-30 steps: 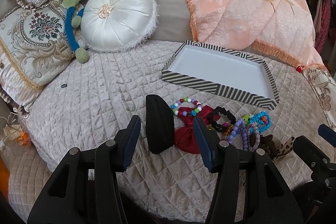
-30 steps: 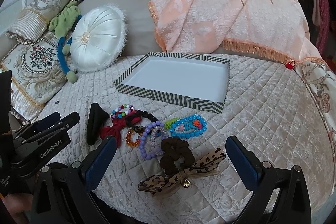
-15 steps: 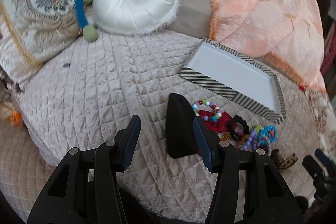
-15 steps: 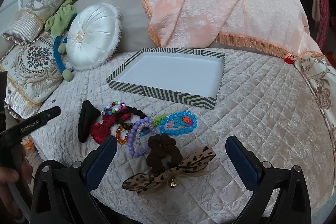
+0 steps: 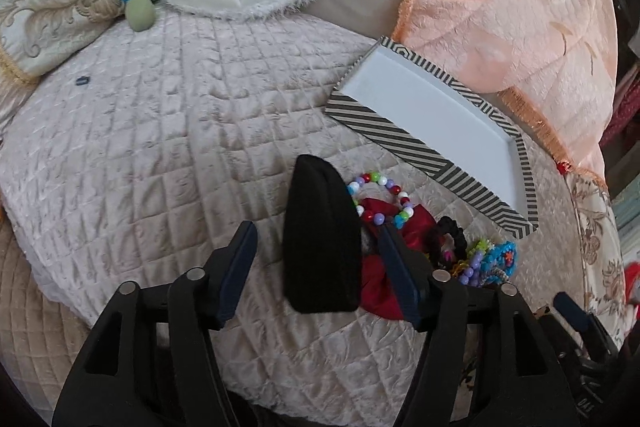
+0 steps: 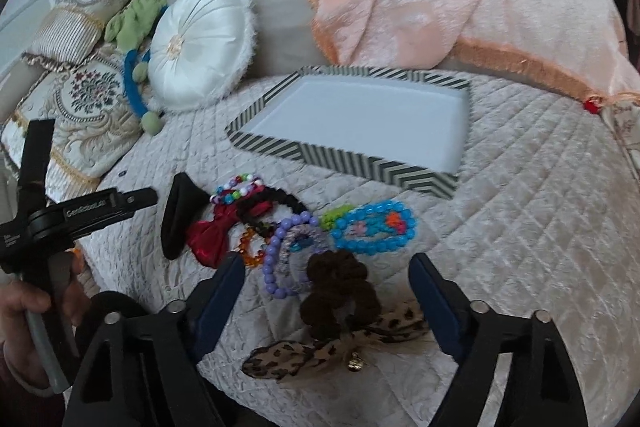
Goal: Organize jewelry
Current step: 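Grasp the black velvet clip with the left gripper while the right gripper grasps the purple bead bracelet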
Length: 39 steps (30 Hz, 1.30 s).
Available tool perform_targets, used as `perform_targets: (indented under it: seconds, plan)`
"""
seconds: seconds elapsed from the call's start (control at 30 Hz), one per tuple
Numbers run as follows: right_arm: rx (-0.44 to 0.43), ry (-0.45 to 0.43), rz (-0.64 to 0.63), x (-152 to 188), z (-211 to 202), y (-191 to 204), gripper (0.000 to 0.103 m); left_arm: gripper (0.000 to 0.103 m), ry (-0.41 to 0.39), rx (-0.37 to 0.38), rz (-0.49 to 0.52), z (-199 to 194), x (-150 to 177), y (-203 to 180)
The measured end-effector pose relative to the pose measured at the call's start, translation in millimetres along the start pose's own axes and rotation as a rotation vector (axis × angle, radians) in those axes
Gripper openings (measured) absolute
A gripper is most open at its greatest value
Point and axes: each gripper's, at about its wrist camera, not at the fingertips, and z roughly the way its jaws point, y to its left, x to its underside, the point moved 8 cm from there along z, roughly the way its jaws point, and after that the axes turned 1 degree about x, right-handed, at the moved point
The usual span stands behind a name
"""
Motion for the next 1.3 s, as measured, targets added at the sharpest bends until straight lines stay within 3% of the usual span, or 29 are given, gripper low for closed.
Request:
perform_targets:
  seconds: [0.1,0.2,0.33,0.43,0.53,0.67,0.87,0.97,1.1,1.17,1.3]
  plan:
    - [-0.021,0.034,-0.032,-3.0,12.2,8.1,0.066,0.065,0.013,-0.011,0.016,10.9,-2.9,-2.7]
    - [-0.109,0.039,-0.008,-16.9,12.5,14.6,0.065,0.065,0.023,-0.032,0.034,21.4,-4.6,-2.5]
    - [-0.153,0.035,-0.019,-35.8,14.6,26.7,0.063,0.065,0.036,-0.045,0.041,33.9,-4.1,-1.0]
    - [-0.233,0.092,-0.024,-30.5,27.4,46.9,0.051,0.065,0.034,-0.049,0.037,38.9,-4.4,1.0]
    - [-0.196,0.127,-0.038,-19.2,45.2,52.5,0.05,0.065,0.037,-0.049,0.035,42.1,-5.4,2.4]
    - [-0.173,0.2,0.041,-0.5,70.8,33.8,0.043,0.065,0.033,-0.053,0.041,45.3,-6.5,2.7]
    - [-0.201,0.167,0.091,-11.9,75.8,25.2,0.041,0.064,0.034,-0.051,0.033,49.6,-5.4,2.1]
    - [-0.209,0.184,0.108,-14.5,86.7,25.7,0.027,0.064,0.029,-0.058,0.045,49.7,-5.2,0.8]
    - [-0.217,0.193,0.108,-12.8,92.7,25.0,0.007,0.047,0.028,-0.05,0.048,48.2,-5.0,-0.3]
    - [-0.227,0.189,0.111,-11.3,87.4,22.4,0.006,0.031,0.028,-0.048,0.05,47.0,-5.7,-0.1]
    - [-0.266,0.15,0.136,-15.7,65.8,18.9,0.006,0.02,0.019,-0.027,0.045,38.7,-6.2,-0.5]
